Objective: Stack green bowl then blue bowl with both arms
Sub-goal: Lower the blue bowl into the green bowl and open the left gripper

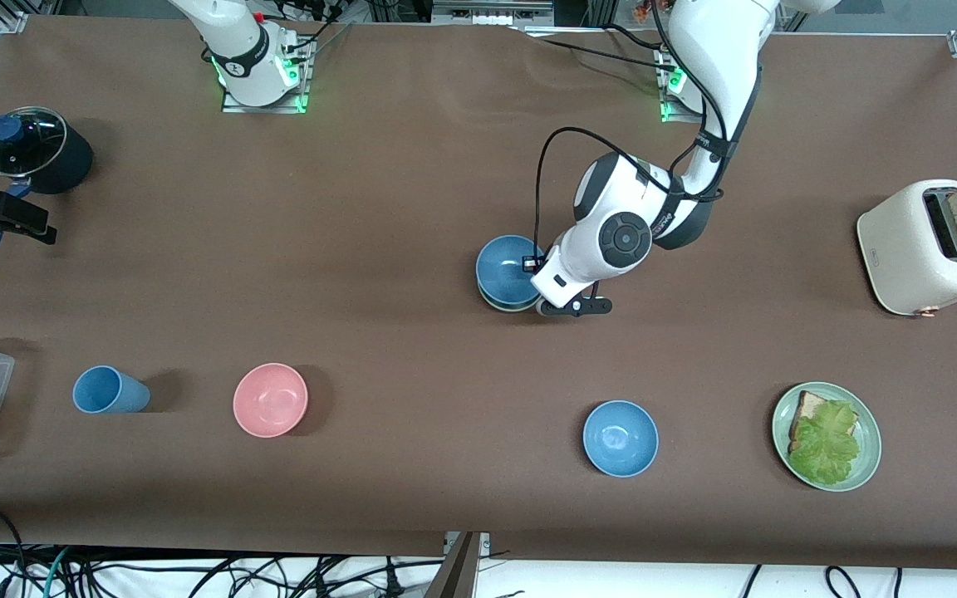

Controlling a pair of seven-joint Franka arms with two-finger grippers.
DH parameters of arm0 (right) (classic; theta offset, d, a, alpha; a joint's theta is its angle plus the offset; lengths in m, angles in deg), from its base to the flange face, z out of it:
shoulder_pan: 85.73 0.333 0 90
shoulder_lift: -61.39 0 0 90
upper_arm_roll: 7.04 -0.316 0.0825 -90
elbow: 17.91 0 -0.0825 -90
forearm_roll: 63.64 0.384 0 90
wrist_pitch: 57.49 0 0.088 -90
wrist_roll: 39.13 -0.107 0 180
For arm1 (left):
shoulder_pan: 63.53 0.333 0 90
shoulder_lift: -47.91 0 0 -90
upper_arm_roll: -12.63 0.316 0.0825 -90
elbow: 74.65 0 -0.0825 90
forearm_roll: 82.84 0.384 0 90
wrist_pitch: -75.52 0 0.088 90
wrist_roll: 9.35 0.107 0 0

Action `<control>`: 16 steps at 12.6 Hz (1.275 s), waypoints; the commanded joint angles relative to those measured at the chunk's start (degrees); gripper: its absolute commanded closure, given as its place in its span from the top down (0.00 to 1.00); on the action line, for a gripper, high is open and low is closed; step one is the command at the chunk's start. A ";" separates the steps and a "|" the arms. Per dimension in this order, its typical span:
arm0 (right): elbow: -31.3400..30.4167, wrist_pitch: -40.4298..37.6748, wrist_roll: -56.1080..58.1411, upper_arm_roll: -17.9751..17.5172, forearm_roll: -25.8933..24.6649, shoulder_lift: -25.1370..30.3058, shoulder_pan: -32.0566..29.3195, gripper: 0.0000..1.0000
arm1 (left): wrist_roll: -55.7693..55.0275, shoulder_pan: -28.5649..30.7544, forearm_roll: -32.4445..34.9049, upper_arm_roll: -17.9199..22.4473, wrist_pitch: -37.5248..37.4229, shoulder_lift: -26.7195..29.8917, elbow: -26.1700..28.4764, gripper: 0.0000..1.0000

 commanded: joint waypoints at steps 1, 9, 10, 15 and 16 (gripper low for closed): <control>-0.78 -0.28 0.21 -0.75 -0.63 0.88 -0.90 1.00 | 0.17 -0.72 -0.88 0.67 -0.86 0.93 0.30 0.21; -0.78 -0.28 0.03 -0.75 -0.63 0.88 -0.90 1.00 | -1.86 6.01 0.08 0.67 -0.51 9.08 0.29 1.00; -0.78 -0.28 0.03 -0.75 -0.63 0.88 -0.90 1.00 | -0.46 9.18 0.08 0.67 -0.68 11.53 0.55 1.00; -0.78 -0.28 0.12 -0.75 -0.63 0.88 -0.90 1.00 | 1.14 22.03 0.88 0.85 6.24 38.67 14.94 1.00; -0.78 -0.28 0.21 -0.66 -0.72 0.88 -0.90 1.00 | 0.88 22.48 1.65 0.85 4.43 43.42 17.15 1.00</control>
